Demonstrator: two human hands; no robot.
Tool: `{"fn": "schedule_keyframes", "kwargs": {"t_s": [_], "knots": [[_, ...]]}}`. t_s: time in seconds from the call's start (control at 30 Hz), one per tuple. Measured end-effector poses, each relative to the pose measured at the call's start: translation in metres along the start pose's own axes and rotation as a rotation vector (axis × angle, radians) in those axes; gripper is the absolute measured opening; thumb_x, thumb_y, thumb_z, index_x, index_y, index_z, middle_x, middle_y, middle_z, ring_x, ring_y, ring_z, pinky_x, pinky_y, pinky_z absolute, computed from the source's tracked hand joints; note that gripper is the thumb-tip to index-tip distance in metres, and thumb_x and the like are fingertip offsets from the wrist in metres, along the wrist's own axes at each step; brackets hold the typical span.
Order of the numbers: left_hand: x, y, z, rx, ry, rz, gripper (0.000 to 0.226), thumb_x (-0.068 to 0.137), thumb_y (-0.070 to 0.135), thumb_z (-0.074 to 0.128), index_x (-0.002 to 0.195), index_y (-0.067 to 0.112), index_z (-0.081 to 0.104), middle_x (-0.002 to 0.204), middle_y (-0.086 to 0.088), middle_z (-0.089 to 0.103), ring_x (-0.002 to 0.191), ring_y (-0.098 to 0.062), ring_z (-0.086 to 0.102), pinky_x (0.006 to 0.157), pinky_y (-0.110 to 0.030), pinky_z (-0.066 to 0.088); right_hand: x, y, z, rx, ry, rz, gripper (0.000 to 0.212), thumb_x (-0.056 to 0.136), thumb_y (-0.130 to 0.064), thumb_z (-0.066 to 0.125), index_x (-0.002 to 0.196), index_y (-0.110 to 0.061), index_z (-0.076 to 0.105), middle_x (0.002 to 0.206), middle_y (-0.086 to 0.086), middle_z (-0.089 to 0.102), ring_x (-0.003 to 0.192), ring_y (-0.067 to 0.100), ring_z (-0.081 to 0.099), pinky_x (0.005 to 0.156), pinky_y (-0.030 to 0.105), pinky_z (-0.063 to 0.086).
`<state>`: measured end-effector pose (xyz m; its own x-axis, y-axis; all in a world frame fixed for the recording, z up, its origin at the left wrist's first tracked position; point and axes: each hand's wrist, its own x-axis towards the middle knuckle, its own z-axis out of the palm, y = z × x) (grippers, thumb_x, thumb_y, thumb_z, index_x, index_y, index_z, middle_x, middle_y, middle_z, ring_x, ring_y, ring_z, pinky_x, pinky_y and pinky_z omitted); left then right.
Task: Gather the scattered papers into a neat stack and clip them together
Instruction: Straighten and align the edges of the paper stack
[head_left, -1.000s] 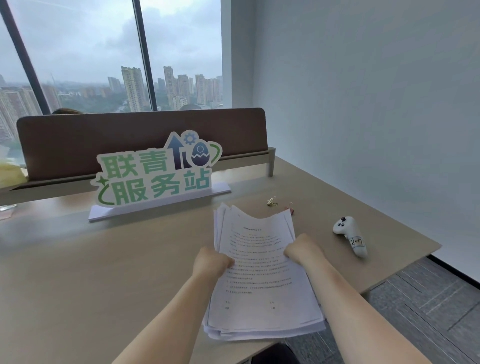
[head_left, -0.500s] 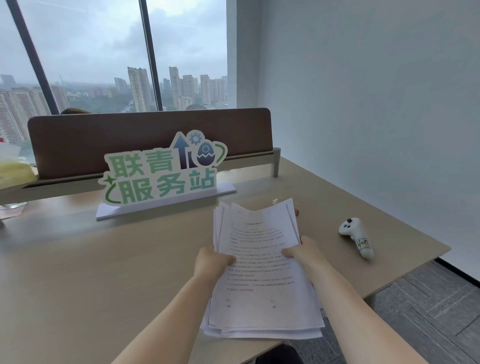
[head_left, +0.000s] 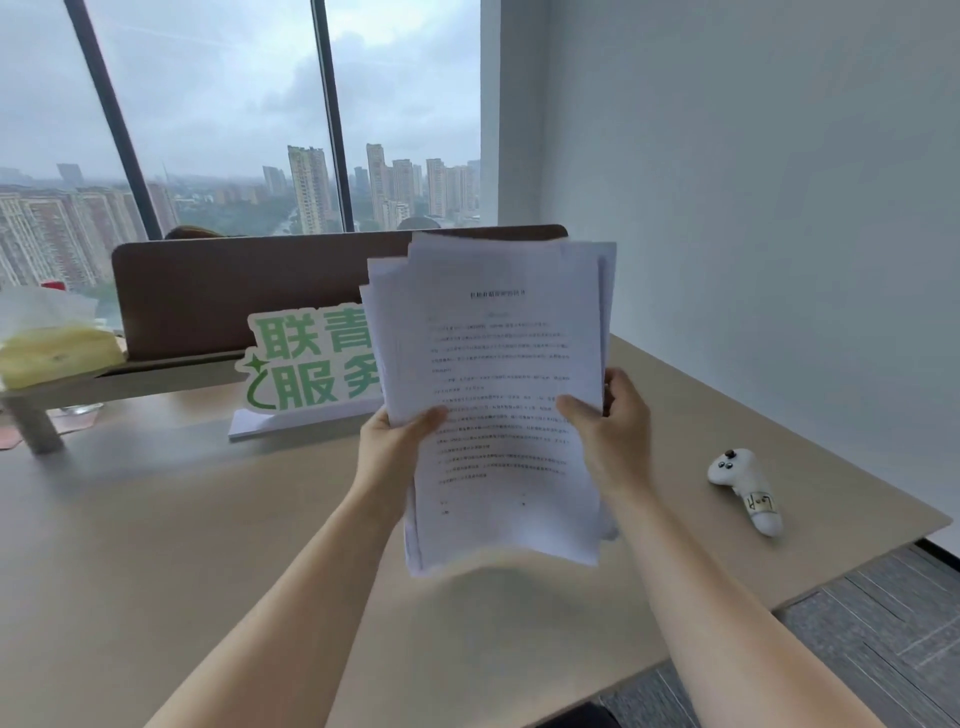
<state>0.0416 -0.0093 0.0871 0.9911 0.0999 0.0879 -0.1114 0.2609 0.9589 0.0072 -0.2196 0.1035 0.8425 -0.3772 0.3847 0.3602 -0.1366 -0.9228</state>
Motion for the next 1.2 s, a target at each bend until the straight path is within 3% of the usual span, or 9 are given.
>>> {"fn": "schedule_keyframes", "kwargs": {"t_s": [0.17, 0.27, 0.33, 0.43, 0.7, 0.83, 1.03, 1.13, 1.2], "knots": [[-0.002, 0.017, -0.009, 0.061, 0.025, 0.177, 0.013, 0.08, 0.01, 0.076, 0.087, 0.02, 0.069, 0.075, 0.007, 0.075, 0.067, -0.008, 0.072, 0.055, -0.02, 0.056, -0.004, -0.008, 0.023, 0.06, -0.025, -0.073, 0.017, 0.084, -0.007, 0.067, 0.092, -0.018, 0.055, 0.081, -0.014, 0.067, 0.071, -0.004, 0.064, 0.064, 0.016, 0.05], [-0.007, 0.0, -0.025, 0.105, -0.001, 0.127, 0.021, 0.078, 0.015, 0.078, 0.096, 0.021, 0.069, 0.083, 0.005, 0.077, 0.077, -0.012, 0.074, 0.059, -0.02, 0.056, -0.015, 0.01, 0.03, 0.084, -0.125, 0.003, 0.032, 0.087, -0.015, 0.069, 0.116, -0.027, 0.063, 0.105, -0.013, 0.074, 0.097, 0.001, 0.07, 0.088, 0.031, 0.055], [-0.007, -0.007, -0.033, 0.087, -0.002, 0.107, 0.032, 0.076, 0.016, 0.08, 0.105, 0.018, 0.067, 0.093, 0.003, 0.077, 0.085, -0.015, 0.074, 0.065, -0.023, 0.057, -0.017, 0.018, 0.029, 0.063, -0.149, 0.019, 0.035, 0.087, -0.021, 0.072, 0.121, -0.029, 0.064, 0.11, -0.013, 0.074, 0.103, 0.004, 0.069, 0.095, 0.036, 0.053], [-0.003, -0.006, -0.035, 0.07, -0.008, 0.104, 0.049, 0.069, 0.022, 0.085, 0.112, 0.016, 0.062, 0.103, -0.001, 0.075, 0.091, -0.018, 0.073, 0.072, -0.03, 0.057, -0.014, 0.022, 0.027, 0.062, -0.131, 0.034, 0.032, 0.086, -0.026, 0.074, 0.117, -0.029, 0.067, 0.107, -0.011, 0.075, 0.101, 0.007, 0.071, 0.096, 0.046, 0.054], [0.0, -0.01, -0.038, 0.045, -0.041, 0.074, 0.062, 0.067, 0.027, 0.087, 0.119, 0.016, 0.057, 0.108, -0.002, 0.074, 0.095, -0.019, 0.073, 0.073, -0.03, 0.058, -0.009, 0.024, 0.03, 0.129, -0.156, 0.036, 0.05, 0.082, -0.031, 0.078, 0.128, -0.027, 0.06, 0.12, -0.007, 0.071, 0.113, 0.013, 0.067, 0.101, 0.048, 0.05], [0.002, -0.015, -0.038, 0.097, -0.052, 0.031, 0.05, 0.07, 0.02, 0.085, 0.114, 0.017, 0.062, 0.103, -0.001, 0.075, 0.091, -0.018, 0.073, 0.071, -0.029, 0.058, -0.005, 0.029, 0.03, 0.177, -0.154, 0.066, 0.034, 0.088, -0.011, 0.069, 0.12, -0.02, 0.064, 0.112, 0.001, 0.074, 0.103, 0.02, 0.071, 0.093, 0.052, 0.055], [0.003, -0.017, -0.04, 0.258, 0.009, 0.047, 0.019, 0.077, 0.01, 0.08, 0.094, 0.011, 0.073, 0.089, -0.001, 0.077, 0.088, -0.026, 0.072, 0.07, -0.03, 0.059, -0.01, 0.031, 0.031, 0.083, -0.14, 0.025, 0.037, 0.089, -0.009, 0.066, 0.122, -0.025, 0.058, 0.108, -0.005, 0.073, 0.1, 0.013, 0.07, 0.084, 0.033, 0.055], [0.008, 0.005, -0.042, 0.405, 0.066, 0.148, 0.011, 0.078, 0.009, 0.079, 0.087, 0.009, 0.073, 0.088, -0.009, 0.076, 0.083, -0.032, 0.07, 0.077, -0.047, 0.059, -0.002, 0.028, 0.028, -0.106, 0.071, 0.017, 0.065, 0.082, -0.019, 0.072, 0.135, -0.036, 0.039, 0.107, -0.004, 0.063, 0.089, 0.011, 0.063, 0.08, 0.035, 0.052], [0.012, 0.025, -0.043, 0.555, 0.087, 0.232, 0.011, 0.077, 0.011, 0.079, 0.075, 0.018, 0.07, 0.075, -0.004, 0.073, 0.07, -0.026, 0.068, 0.068, -0.04, 0.059, 0.006, 0.021, 0.023, -0.192, 0.154, -0.046, 0.084, 0.081, -0.026, 0.075, 0.147, -0.036, 0.025, 0.127, -0.007, 0.052, 0.109, 0.013, 0.056, 0.093, 0.037, 0.049]]}}
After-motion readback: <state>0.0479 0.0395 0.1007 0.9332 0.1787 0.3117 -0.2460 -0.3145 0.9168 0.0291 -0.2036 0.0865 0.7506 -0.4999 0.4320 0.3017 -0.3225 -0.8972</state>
